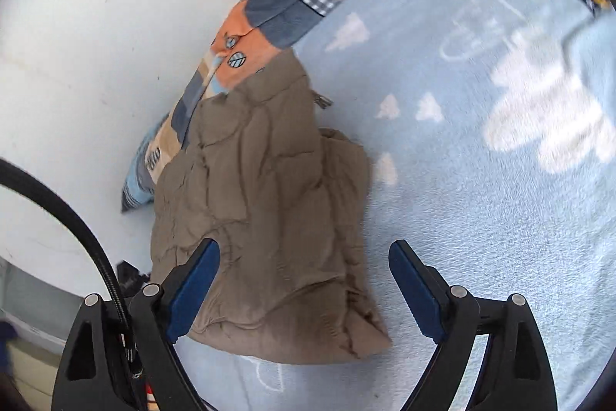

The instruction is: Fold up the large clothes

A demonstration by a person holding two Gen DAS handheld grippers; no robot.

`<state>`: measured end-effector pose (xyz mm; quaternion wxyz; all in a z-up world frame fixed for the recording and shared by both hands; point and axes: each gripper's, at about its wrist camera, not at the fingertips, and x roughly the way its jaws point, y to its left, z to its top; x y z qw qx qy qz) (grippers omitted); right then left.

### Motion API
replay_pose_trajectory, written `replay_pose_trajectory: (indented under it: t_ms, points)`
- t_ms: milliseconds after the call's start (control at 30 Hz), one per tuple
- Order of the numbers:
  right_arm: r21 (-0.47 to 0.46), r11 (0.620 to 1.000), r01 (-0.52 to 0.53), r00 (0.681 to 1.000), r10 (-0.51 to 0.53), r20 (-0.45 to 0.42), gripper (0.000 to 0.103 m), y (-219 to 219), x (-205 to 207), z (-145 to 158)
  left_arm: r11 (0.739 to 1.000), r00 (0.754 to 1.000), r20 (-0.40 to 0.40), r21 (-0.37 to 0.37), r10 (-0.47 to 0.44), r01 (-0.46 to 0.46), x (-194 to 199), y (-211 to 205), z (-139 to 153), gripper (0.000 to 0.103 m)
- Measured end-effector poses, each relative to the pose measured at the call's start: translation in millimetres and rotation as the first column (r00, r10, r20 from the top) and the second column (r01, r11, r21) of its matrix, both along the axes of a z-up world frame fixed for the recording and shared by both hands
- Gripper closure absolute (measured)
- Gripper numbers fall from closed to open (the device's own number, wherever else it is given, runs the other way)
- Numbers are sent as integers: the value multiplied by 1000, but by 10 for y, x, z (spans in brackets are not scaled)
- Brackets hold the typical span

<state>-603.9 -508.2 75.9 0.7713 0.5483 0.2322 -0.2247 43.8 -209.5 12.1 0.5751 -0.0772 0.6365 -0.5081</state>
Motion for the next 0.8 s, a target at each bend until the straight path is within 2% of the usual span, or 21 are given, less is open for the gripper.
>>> replay_pose_trajectory:
  t_ms: [133, 300, 400, 533, 700, 767, 800]
  points:
    - [51, 998, -37, 999, 36, 30, 9, -140, 114, -232, 999, 999, -25, -37, -33, 32, 52, -29, -74, 21]
    - [75, 987, -143, 990, 142, 14, 7, -270, 399, -462, 994, 995, -46, -53, -94, 91, 193, -166, -138, 21]
    - [63, 978, -199, 980, 200, -18, 2, -360, 545, -563, 992, 992, -53, -54, -118, 115, 260, -301, -170, 21]
    - [57, 960, -275, 961, 274, 26, 0, -491, 664, -669, 989, 988, -74, -58, -138, 134, 389, -439, -217, 20]
    - [43, 910, -413, 911, 413, 3, 0, -589, 1119, -632, 984, 982, -74, -57, -172, 168, 462, -573, -217, 20]
    - [30, 894, -447, 894, 447, -11, 0, -575, 1290, -633, 984, 984, -28, -42, -177, 175, 434, -627, -163, 28]
    - [20, 893, -450, 893, 450, -15, 5, -583, 1351, -629, 983, 984, -19, -42, -177, 176, 416, -643, -138, 42]
